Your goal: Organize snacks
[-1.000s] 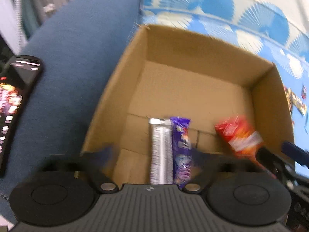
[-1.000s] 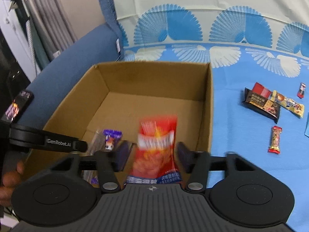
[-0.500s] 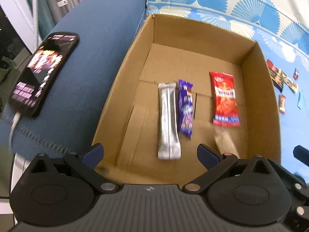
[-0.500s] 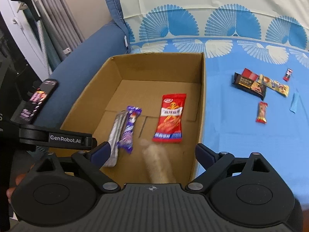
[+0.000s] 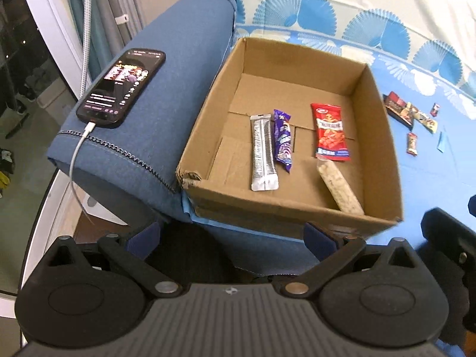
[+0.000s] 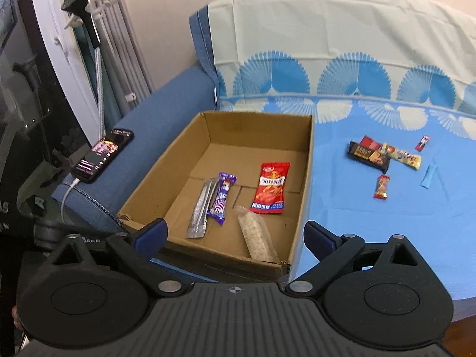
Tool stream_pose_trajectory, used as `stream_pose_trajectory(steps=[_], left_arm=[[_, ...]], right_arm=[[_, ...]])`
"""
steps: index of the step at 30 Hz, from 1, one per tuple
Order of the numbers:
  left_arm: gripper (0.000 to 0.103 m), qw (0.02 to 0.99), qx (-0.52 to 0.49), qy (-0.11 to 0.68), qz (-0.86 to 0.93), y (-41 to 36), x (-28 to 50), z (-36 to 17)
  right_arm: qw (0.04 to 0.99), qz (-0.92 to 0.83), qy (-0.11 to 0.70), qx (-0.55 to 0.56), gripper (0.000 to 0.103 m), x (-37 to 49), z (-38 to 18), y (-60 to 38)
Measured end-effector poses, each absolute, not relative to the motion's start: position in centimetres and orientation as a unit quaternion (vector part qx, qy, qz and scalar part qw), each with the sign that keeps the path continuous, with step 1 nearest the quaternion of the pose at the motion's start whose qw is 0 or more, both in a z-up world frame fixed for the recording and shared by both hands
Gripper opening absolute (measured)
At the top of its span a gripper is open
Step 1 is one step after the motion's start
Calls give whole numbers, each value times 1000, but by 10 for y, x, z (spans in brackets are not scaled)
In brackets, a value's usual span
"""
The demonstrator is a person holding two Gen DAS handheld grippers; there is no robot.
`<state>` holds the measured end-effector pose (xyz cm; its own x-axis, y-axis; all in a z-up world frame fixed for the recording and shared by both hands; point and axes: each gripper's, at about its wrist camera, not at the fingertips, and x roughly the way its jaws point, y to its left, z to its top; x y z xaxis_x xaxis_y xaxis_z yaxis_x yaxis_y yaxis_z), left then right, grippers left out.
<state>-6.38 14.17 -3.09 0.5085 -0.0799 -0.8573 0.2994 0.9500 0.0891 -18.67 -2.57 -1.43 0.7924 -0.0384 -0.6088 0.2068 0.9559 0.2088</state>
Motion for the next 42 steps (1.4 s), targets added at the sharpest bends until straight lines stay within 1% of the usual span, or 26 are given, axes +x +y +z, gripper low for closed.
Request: stream_pose_trajectory(steps=[14,30,36,42], left_arm=[[103,881,118,442,-118,144,-105,-5],[103,880,122,443,-121,138,-103,-2],[103,877,136,443,-129,117,-97,1],[103,868,151,447,-156,71,-84,6]], right_arm=[[951,-66,276,121,99,-227,2,-16],[952,-64,272,122,100,-227,1,-17],[952,-74,268,130,100,-226,-2,-29],[946,-109,264,154,100,-231,-11,-66]])
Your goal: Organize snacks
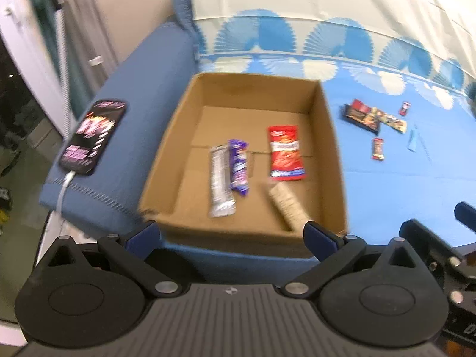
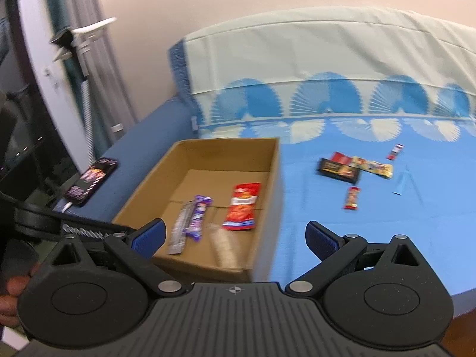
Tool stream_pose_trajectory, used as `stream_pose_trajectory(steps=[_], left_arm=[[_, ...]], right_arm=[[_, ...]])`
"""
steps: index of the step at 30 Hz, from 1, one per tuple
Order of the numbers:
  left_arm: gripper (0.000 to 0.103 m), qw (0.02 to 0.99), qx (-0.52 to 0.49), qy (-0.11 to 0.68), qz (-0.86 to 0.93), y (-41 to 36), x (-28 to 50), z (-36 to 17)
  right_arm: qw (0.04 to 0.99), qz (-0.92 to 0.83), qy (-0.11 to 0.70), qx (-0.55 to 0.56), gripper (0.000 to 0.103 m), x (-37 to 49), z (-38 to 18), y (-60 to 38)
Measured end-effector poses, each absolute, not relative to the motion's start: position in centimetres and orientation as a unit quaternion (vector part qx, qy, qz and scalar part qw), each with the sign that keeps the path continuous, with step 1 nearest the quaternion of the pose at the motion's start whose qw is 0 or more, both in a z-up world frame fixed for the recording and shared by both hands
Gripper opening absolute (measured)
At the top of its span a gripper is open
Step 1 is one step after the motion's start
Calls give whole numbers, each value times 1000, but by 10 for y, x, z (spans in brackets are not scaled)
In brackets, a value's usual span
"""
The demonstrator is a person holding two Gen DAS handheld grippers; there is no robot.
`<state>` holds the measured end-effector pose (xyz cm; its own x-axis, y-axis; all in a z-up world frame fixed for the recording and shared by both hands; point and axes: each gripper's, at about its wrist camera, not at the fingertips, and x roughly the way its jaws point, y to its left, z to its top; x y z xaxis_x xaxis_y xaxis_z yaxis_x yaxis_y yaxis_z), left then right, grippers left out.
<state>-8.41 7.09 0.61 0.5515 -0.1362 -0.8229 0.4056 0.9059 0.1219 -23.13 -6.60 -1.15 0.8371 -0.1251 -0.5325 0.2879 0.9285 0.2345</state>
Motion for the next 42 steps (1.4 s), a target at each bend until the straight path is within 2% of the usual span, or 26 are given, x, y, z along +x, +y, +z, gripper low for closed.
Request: stream_pose_trajectory(steps=[5,12,19,23,27,34,38,42], left_arm=[[103,859,149,452,-189,9,-66,13],[103,839,170,463,-229,-120,-28,-1],[103,813,143,525,-206,-234,43,-65],[103,795,119,571,-167,-281,88,-115],[103,767,80,622,-135,-310,132,-164],[103,749,37,654,-105,-333,187,-223],[103,745,16,660,-96,-335,198,-237],[103,749,55,652,-104,-343,195,-240]], right_arm=[[937,-158,257,175,100,-236,-21,-115],[920,-235,252,190,100,-232,-47,-211],[909,-269,260,181,100,-190,-88,-309],[914,-263,279,133,100,-143,-120,-359],[919,-234,309,74,100,-86,-153,-400],[920,-181,347,31,101,-8,-208,-450],[915,-172,364,23,101,23,-232,-461],[918,-162,363,17,102,35,-247,-460]])
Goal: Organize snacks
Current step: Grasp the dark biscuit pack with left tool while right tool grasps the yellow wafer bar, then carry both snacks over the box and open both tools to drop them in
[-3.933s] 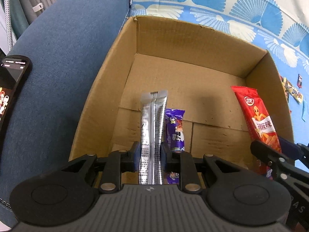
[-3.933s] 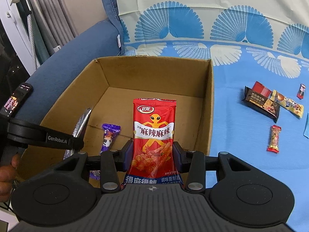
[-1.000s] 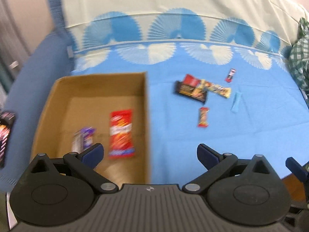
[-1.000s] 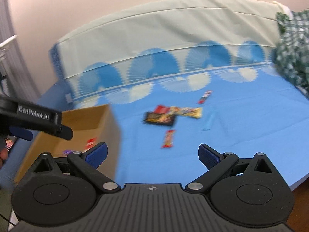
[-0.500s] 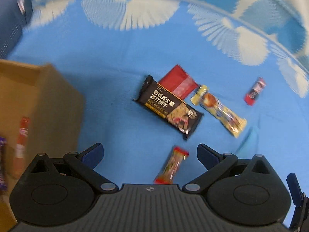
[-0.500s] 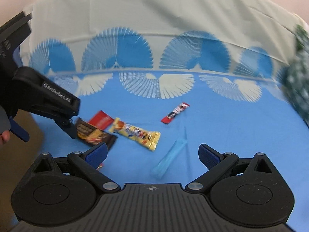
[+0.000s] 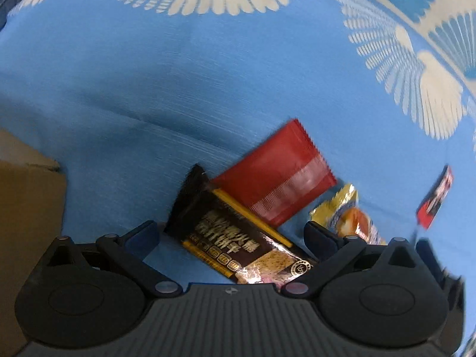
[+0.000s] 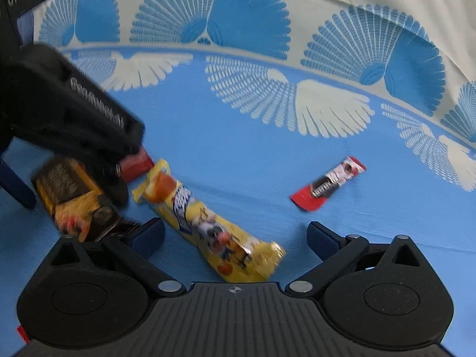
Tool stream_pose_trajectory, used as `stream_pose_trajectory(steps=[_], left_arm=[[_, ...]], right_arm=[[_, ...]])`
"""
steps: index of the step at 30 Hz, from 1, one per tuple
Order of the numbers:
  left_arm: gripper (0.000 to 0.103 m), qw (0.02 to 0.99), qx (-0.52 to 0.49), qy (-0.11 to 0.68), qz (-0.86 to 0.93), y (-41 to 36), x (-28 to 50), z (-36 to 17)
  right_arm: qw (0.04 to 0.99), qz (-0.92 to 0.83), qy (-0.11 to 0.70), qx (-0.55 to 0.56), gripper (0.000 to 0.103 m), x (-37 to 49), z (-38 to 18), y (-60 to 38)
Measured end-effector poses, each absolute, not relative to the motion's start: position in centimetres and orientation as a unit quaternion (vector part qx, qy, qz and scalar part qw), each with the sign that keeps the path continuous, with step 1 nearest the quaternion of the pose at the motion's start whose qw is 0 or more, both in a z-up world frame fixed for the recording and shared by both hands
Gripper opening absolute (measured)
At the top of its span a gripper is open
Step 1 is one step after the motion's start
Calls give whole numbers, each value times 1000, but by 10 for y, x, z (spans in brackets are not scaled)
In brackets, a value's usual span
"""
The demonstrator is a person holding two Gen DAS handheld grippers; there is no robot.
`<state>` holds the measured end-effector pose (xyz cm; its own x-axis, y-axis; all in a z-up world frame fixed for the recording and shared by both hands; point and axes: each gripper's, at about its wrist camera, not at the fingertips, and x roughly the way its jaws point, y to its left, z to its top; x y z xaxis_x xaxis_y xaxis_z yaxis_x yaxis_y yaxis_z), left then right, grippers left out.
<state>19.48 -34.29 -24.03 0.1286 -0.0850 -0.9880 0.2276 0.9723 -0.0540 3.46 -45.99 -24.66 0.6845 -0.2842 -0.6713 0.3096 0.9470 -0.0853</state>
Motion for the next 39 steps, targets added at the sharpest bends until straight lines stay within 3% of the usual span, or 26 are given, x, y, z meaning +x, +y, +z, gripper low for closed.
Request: stream_pose_trajectory(steps=[2,3,5,6,7,8,10,25,33,39], left_arm=[[103,750,70,648,-108,-346,192,-241],[102,751,75,647,-112,-346,189,-240],[91,757,71,641,-108,-341,182,-236],[75,767,67,630,-101,-336,178,-231],[61,771,57,626,-106,-330,175,-226],[56,768,46,629,-113,-325,175,-223],[46,755,23,643,-125,-314,175,-219],[44,819,37,532,-211,-255,111,-85],[44,847,40,471,-242,-168,46,0],[44,872,54,436,-218,-89,14,34]], right_arm=[[919,-161,359,18,101,35,-247,-459],[920,-158,358,12,96,34,-247,-457],[928,-130,349,-1,60,29,-244,-451],[929,-119,349,-10,30,26,-242,-446],[927,-118,354,-19,20,25,-240,-440],[925,-124,359,-26,16,24,-240,-434],[923,-132,362,-18,13,18,-237,-428],[942,-192,272,49,13,-72,-128,-374],[950,-176,249,73,13,-128,-78,-290],[956,-142,237,100,13,-158,-53,-222]])
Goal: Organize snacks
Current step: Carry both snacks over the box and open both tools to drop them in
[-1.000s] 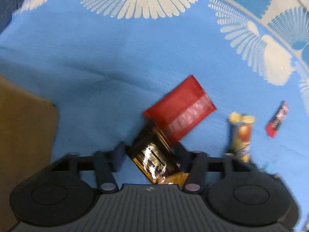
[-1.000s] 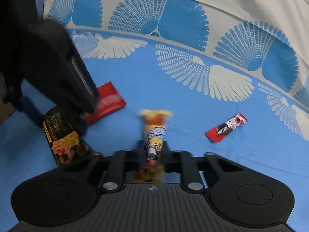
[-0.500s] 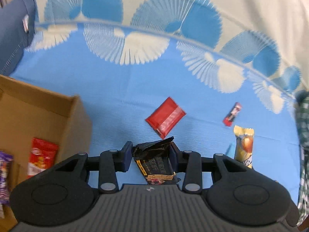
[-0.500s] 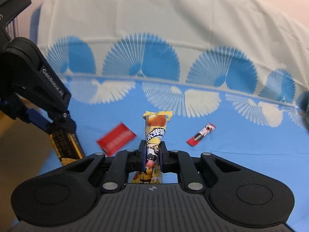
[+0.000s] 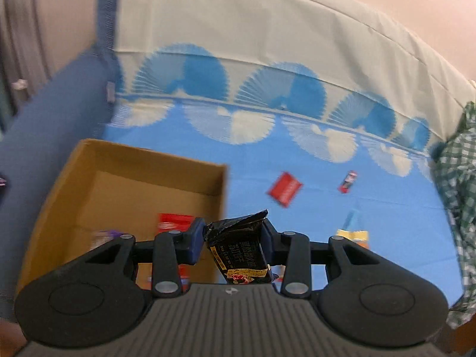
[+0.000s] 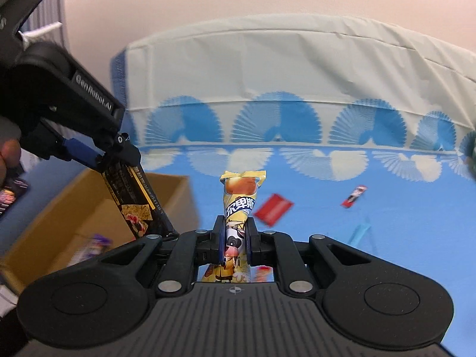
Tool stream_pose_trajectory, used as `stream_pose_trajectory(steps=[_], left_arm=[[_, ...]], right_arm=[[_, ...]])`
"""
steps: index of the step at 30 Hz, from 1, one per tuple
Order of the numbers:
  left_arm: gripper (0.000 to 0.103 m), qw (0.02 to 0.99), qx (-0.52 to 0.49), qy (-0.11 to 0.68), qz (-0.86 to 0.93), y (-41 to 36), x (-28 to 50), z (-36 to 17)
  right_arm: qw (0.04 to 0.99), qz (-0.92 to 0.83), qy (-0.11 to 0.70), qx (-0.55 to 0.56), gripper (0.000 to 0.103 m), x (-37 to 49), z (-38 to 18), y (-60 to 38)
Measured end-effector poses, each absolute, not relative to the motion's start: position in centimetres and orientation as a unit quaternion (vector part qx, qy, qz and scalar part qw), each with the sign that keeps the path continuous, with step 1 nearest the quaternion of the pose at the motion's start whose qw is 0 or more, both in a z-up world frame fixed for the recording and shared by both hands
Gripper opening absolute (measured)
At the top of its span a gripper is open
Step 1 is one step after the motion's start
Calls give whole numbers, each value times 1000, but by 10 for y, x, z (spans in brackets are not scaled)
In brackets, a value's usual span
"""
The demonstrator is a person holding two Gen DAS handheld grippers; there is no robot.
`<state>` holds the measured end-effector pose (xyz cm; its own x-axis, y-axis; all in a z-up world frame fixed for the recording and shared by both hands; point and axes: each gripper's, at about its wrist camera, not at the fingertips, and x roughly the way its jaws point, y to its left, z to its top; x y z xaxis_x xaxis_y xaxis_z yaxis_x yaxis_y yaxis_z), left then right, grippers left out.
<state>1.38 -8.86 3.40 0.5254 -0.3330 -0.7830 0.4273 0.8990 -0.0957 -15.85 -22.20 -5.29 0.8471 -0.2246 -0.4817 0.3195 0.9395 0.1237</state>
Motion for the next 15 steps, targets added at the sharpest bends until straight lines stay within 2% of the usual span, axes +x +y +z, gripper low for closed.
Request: stream_pose_trajectory(steps=[8,15], left_arm=[[44,885,54,429,-172,11,4,47],[44,891,42,421,-163,67,-2,54]], right_arm=[[963,-97,231,99,13,-170,-31,-142],[964,-73,244,74,13,-163,-21,-94]])
